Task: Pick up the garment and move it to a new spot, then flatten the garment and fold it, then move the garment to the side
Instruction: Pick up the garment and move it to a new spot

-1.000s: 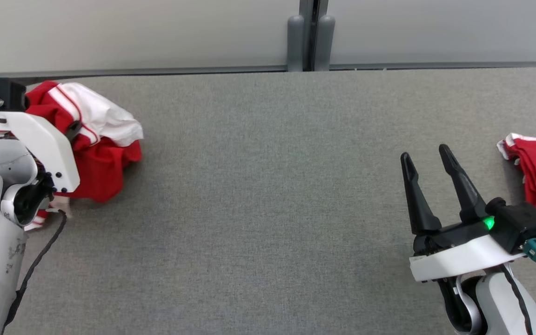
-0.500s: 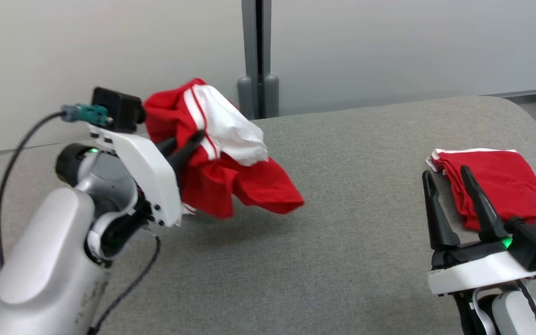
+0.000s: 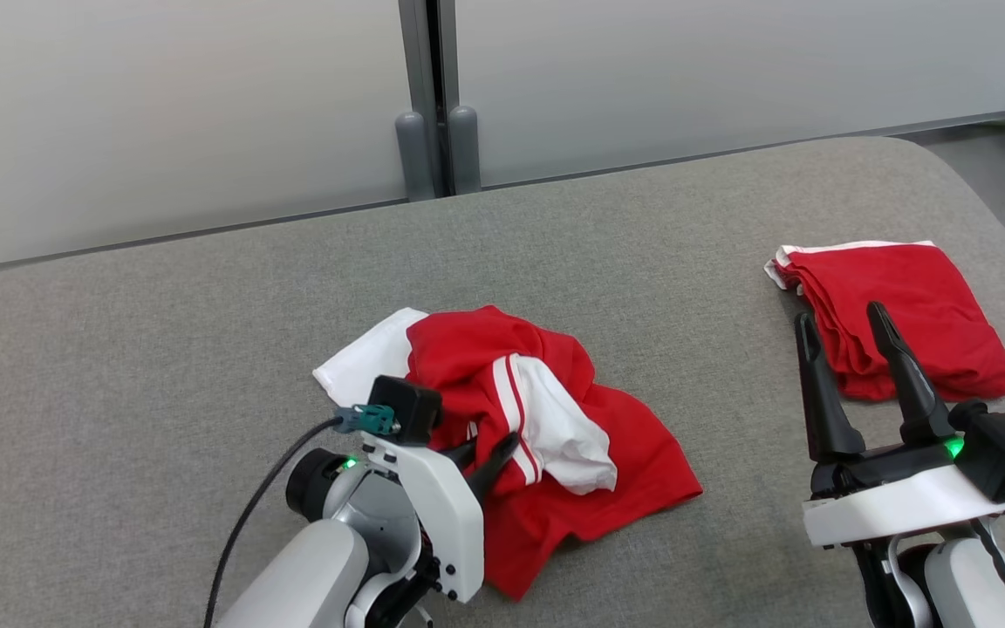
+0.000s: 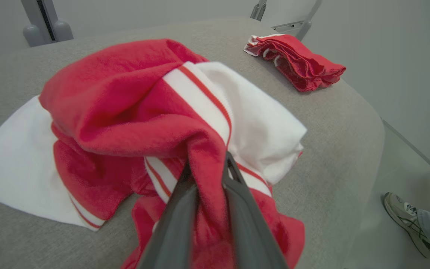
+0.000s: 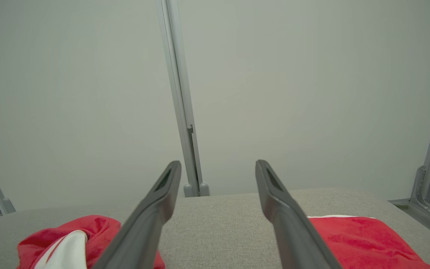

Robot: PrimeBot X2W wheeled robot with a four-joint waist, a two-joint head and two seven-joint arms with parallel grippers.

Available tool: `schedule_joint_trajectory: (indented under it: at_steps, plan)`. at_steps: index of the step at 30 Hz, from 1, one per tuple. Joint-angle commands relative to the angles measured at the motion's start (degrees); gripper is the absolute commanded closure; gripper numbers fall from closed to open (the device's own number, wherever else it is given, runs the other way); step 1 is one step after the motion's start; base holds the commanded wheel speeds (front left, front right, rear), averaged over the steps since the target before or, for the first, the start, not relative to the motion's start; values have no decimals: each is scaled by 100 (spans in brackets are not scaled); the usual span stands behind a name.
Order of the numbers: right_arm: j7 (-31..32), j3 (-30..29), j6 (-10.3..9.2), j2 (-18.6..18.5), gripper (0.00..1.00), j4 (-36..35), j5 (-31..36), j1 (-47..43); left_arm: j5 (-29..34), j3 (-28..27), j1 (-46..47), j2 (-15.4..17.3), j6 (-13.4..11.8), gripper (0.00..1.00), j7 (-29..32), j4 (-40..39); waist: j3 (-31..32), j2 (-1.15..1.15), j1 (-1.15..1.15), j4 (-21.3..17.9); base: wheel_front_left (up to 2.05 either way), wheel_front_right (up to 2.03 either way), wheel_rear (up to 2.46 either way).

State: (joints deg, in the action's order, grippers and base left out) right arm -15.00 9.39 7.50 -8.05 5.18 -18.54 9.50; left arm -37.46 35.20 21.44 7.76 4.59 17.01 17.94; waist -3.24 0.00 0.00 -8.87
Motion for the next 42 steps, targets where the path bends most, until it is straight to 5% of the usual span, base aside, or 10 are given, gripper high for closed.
schedule_joint_trajectory:
  at_steps: [1,2,9,17,30,37,42]
  plan:
    - [-26,13,-1,-16,0,20,-19,60,102,51,23,-20,52,39,-144,221,-71,0,0,-20,0,0,0]
    - [-26,25,-1,-18,0,21,-18,84,141,105,70,-56,80,0,-258,411,-103,0,0,-18,0,0,0]
    - [-26,36,-1,-86,0,84,-25,64,127,267,403,-225,218,0,-849,1052,-79,0,0,169,0,0,0]
    - [-26,22,-1,-121,0,161,15,-65,197,344,449,171,238,0,-980,746,244,0,0,497,0,0,0]
    - [-26,24,-1,-227,0,246,13,-282,571,-504,-426,1270,-805,0,-2108,-482,467,0,0,725,0,0,0]
    - [-26,65,-1,-251,0,407,17,-359,511,-1088,-1180,1365,-1356,0,-3003,-788,440,0,0,694,0,0,0]
    - [-26,-28,-1,-218,0,442,23,-461,533,-1449,-1562,1264,-1487,0,-3191,-1028,418,0,0,690,0,0,0]
